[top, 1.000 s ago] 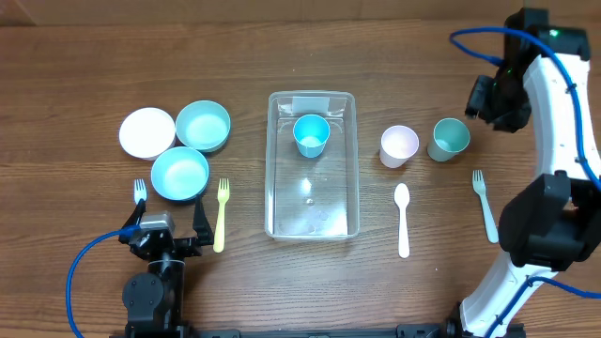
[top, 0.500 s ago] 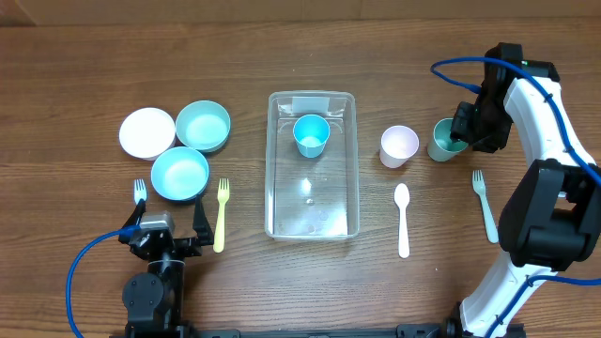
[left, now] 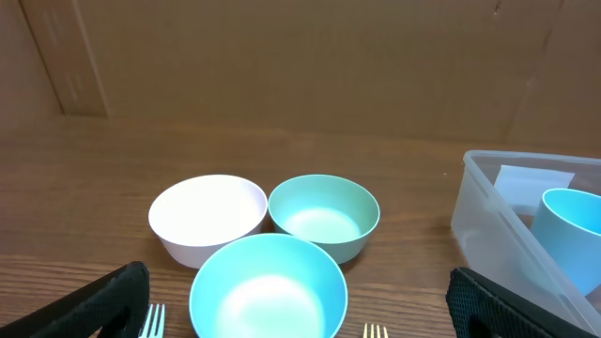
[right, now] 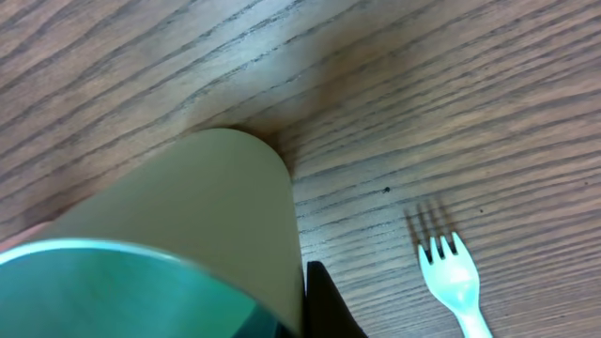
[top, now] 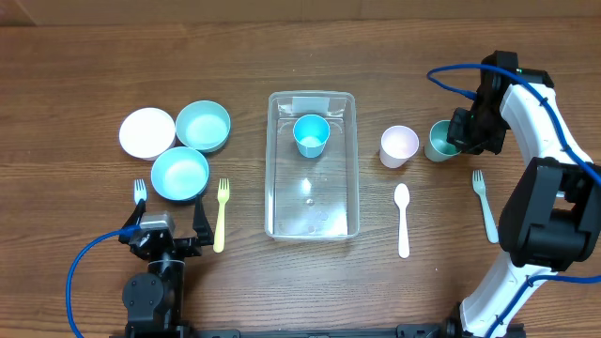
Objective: Pack container
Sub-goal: 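Move the right gripper to the teal cup and grasp it, then stack the teal cup onto the blue cup in the container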
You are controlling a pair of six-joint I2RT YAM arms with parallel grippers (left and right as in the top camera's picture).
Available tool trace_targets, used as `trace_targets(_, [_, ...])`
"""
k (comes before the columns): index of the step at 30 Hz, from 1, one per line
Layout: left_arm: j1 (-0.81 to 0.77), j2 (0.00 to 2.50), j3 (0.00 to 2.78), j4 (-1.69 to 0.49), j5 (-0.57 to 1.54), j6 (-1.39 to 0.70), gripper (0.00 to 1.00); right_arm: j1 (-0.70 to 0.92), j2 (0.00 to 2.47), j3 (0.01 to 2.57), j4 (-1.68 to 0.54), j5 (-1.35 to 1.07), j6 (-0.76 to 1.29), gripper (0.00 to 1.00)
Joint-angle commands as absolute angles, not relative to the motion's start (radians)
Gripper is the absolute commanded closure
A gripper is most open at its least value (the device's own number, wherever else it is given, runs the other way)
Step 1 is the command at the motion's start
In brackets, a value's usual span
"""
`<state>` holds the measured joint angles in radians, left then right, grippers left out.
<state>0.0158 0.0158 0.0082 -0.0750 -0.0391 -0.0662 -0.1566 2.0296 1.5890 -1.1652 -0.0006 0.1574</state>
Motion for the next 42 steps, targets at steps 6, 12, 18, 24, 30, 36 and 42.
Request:
trace_targets(6, [0.028,0.006,0.005,-0.071,-0.047,-0.041,0.00,-0.157,1.968,1.682,-1.225,-0.002,0.159,0.96])
trace_targets(12, [0.028,0.006,0.005,-0.071,-0.047,-0.041,0.00,-0.124,1.862,1.884,-1.379,-0.003,0.156,0.96])
trace_targets(18, [0.028,0.006,0.005,-0.071,-0.047,-0.041,0.00,0.035,1.847,2.085,-1.548,-0.002,0.156,0.96])
trace_targets(24, [0.028,0.006,0.005,-0.071,-0.048,-0.041,0.00,0.233,1.847,2.101,-1.550,-0.002,0.161,0.96])
trace_targets(30, [0.028,0.006,0.005,-0.071,-0.047,-0.041,0.00,0.389,1.848,2.100,-1.473,-0.002,0.203,0.96])
trace_targets(36, [0.029,0.006,0.005,-0.072,-0.048,-0.041,0.00,0.491,1.887,2.094,-1.399,0.014,0.214,0.96])
trace_targets(42, [0.028,0.006,0.005,-0.071,-0.047,-0.041,0.00,0.517,1.995,2.094,-1.381,0.017,0.235,0.96])
